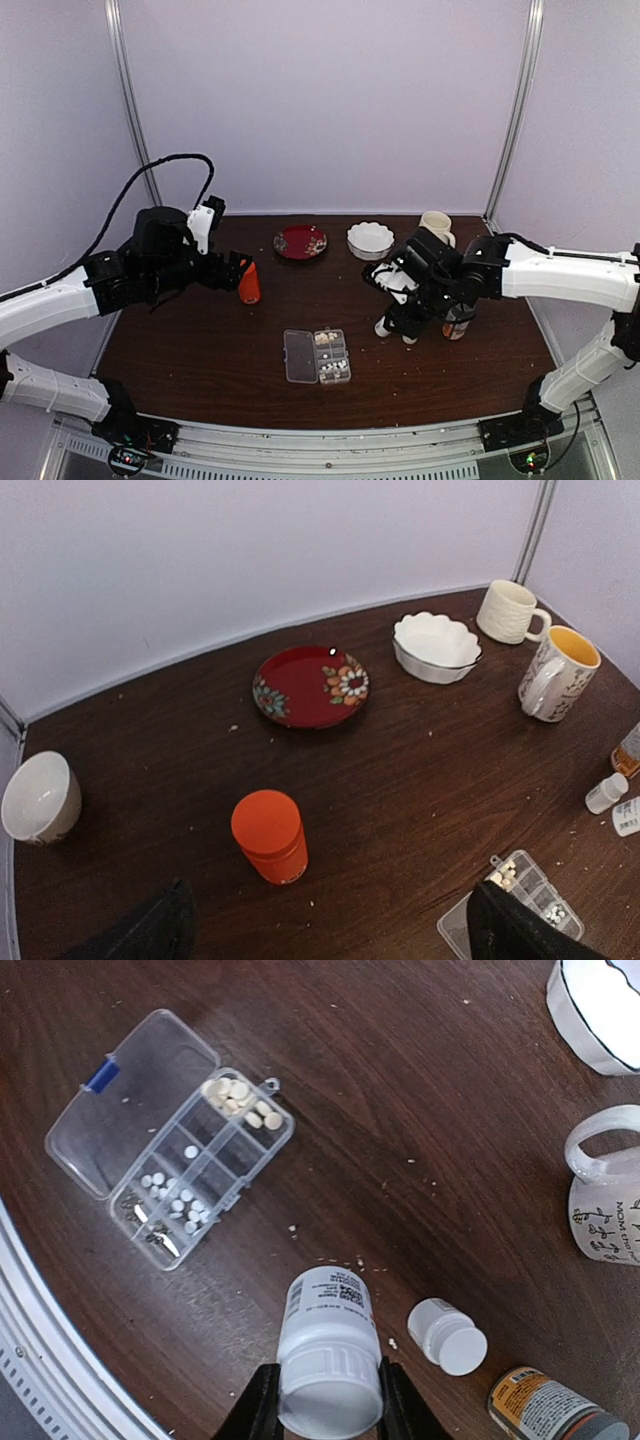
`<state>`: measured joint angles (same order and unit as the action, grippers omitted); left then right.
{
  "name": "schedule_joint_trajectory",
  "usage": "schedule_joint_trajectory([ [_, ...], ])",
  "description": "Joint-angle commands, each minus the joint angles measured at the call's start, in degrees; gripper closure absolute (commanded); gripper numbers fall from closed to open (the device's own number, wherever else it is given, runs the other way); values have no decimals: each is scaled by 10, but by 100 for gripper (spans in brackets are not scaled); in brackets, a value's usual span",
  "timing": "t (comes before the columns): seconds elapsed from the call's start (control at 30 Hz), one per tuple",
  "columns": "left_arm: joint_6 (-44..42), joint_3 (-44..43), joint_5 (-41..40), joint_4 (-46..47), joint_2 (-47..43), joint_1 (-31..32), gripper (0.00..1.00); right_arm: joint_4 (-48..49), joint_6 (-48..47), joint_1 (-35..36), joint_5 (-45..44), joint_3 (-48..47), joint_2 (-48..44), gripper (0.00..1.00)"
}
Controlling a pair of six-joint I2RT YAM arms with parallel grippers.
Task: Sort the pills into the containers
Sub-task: Place the pill bottle at the center of the board.
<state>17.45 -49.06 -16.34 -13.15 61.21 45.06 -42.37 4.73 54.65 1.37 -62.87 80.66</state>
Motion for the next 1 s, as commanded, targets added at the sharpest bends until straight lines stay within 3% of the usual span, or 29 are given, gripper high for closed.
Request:
schedule_joint_trajectory([
  [0.0,62,-35,-13,-81,36,-34,2,14,-14,-48,-16,-57,61,93],
  [0.4,50,-92,13,-116,146,-56,2,-34,-62,-69,-36,-244,258,91],
  [0.57,56,-117,11,-138,193,-70,3,-48,-69,-71,-48,-305,321,79],
  [0.8,62,-148,37,-149,239,-101,3,-73,-82,-76,-43,-370,386,72],
  [0.97,53,-178,52,-157,273,-106,3,-73,-89,-79,-30,-383,405,59],
])
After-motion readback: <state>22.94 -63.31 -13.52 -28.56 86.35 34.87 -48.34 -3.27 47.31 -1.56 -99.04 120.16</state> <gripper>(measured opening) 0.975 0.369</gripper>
